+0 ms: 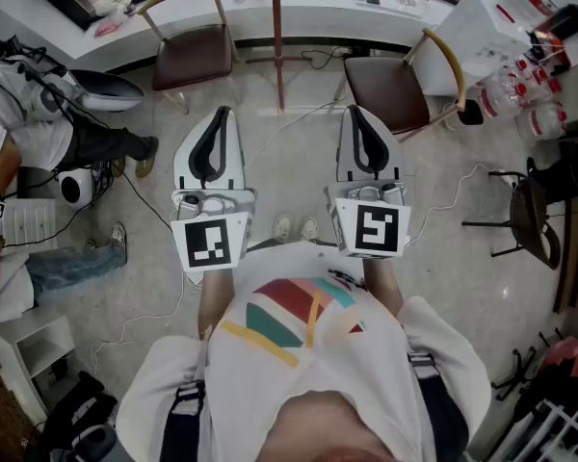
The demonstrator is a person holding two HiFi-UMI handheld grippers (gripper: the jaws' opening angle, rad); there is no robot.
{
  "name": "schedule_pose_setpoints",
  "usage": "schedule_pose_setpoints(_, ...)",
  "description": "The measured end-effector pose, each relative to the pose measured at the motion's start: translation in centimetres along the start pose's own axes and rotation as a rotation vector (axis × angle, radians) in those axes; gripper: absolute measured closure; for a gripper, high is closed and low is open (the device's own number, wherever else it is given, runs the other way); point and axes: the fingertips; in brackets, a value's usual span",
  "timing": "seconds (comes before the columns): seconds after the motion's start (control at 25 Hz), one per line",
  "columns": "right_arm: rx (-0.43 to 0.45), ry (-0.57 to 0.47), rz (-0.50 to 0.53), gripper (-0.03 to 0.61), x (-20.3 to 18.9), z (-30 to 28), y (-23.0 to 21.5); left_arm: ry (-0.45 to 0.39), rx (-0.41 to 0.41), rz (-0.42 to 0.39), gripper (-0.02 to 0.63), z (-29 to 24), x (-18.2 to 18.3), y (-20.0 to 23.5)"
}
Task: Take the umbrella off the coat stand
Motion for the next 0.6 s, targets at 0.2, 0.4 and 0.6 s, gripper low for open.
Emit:
schedule_pose_setpoints(0.2, 0.009, 0.002, -0.008, 0.578, -0.4, 0.2, 0.0, -0.007, 0.006, -0.001, 0.603, 0.2, -0.1, 0.0)
schedule_pose_setpoints(0.4, 0.027, 0.012, -0.034, 0.578, -1.1, 0.5, -0.1, -0.002, 0.01, -0.011, 0.603, 0.4, -0.1, -0.5)
schedule_pose_setpoints(0.6, 0.044, 0.012, -0.049, 0.58, -1.6, 1.1, -0.9, -0.004, 0.023, -0.016, 0.603, 0.6, 0.2, -1.3)
Point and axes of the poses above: the fingertips, and each gripper's own axes: z backward along the fingers, y to its left, x out of its top, and after that the axes turned 14 degrees about y, right-handed
